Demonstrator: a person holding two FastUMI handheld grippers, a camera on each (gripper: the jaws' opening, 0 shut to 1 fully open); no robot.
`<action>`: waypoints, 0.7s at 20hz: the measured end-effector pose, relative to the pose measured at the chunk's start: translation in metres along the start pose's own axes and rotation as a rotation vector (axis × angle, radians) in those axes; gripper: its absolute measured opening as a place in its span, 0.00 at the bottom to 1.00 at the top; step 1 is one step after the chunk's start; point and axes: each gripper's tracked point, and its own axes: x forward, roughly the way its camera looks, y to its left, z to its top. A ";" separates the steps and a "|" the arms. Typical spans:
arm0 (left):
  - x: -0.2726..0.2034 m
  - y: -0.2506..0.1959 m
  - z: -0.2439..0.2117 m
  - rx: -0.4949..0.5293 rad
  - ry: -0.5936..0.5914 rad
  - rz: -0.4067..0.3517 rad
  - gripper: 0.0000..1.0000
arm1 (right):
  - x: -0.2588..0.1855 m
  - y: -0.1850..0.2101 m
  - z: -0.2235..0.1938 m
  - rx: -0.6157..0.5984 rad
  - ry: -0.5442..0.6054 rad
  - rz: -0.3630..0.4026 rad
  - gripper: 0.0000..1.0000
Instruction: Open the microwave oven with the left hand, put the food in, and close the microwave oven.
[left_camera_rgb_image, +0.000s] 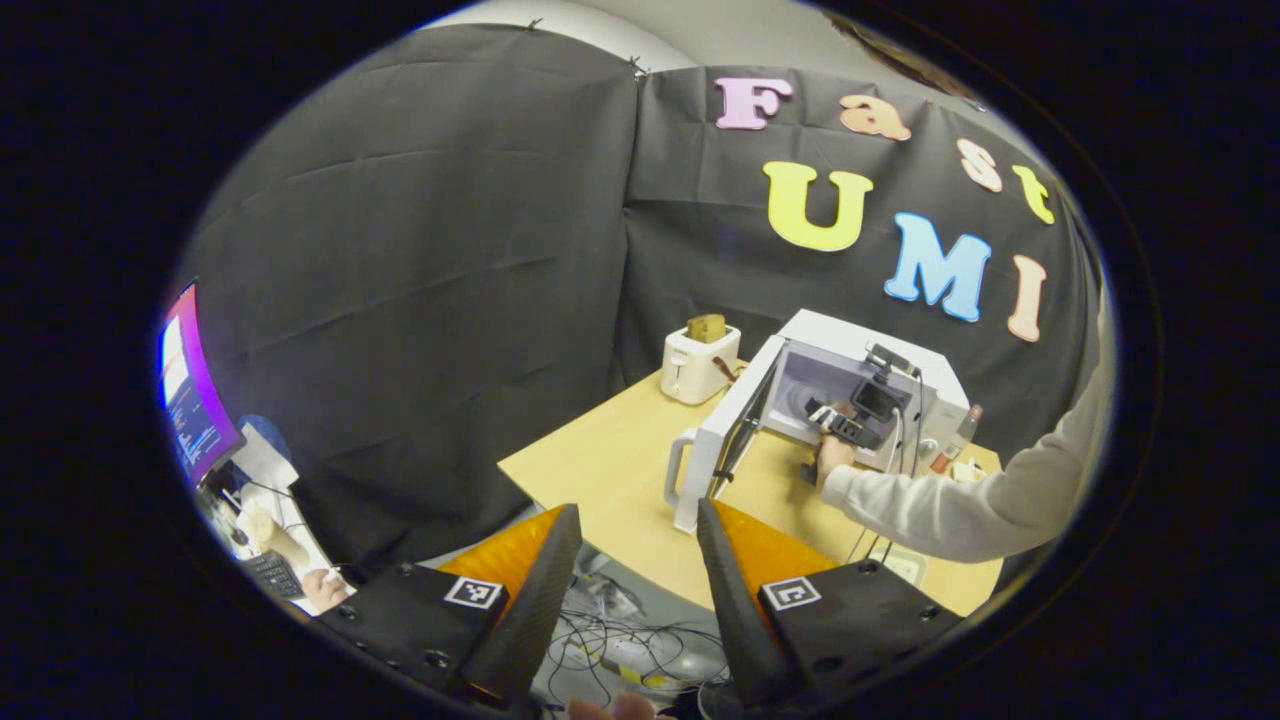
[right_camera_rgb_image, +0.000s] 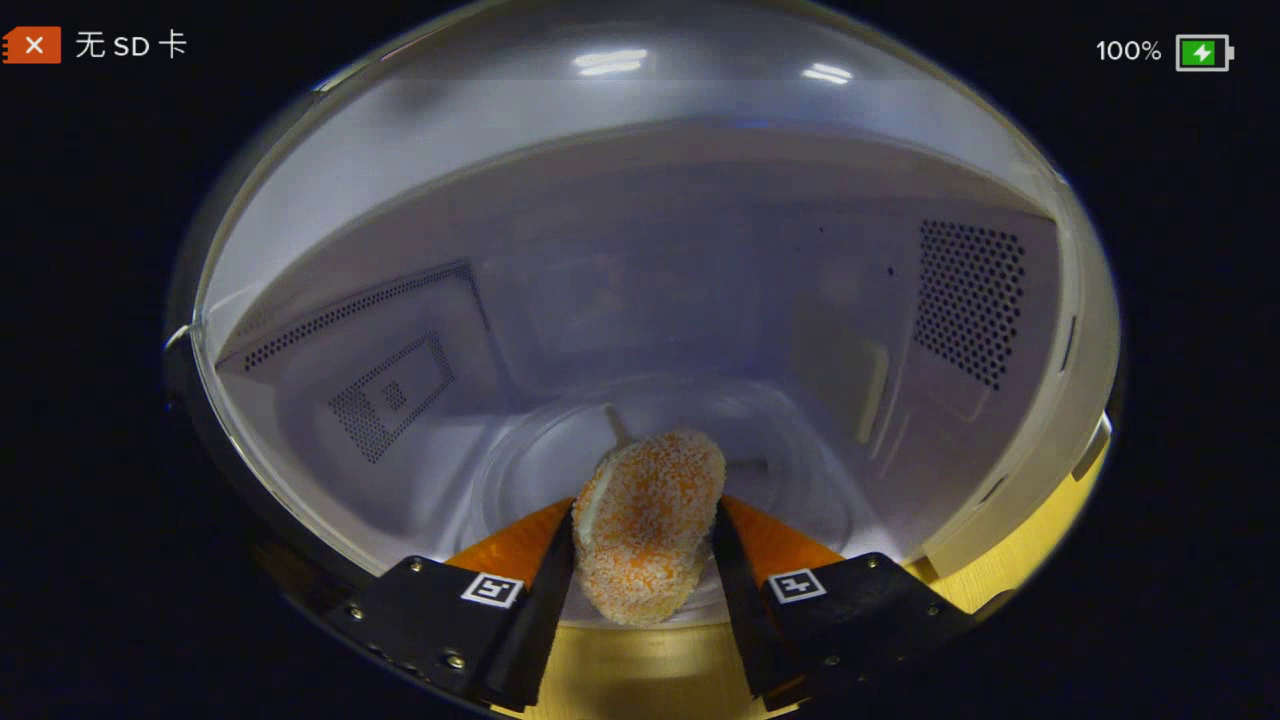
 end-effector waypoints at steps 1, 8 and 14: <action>0.001 -0.001 -0.001 -0.001 -0.005 -0.002 0.79 | 0.002 0.001 0.001 -0.033 0.000 0.004 0.75; -0.005 -0.005 -0.005 0.000 -0.027 -0.008 0.79 | -0.007 -0.002 -0.005 -0.087 0.026 0.098 0.98; -0.006 -0.006 0.014 -0.025 -0.102 -0.044 0.79 | -0.089 -0.015 -0.011 -0.085 0.074 0.187 0.99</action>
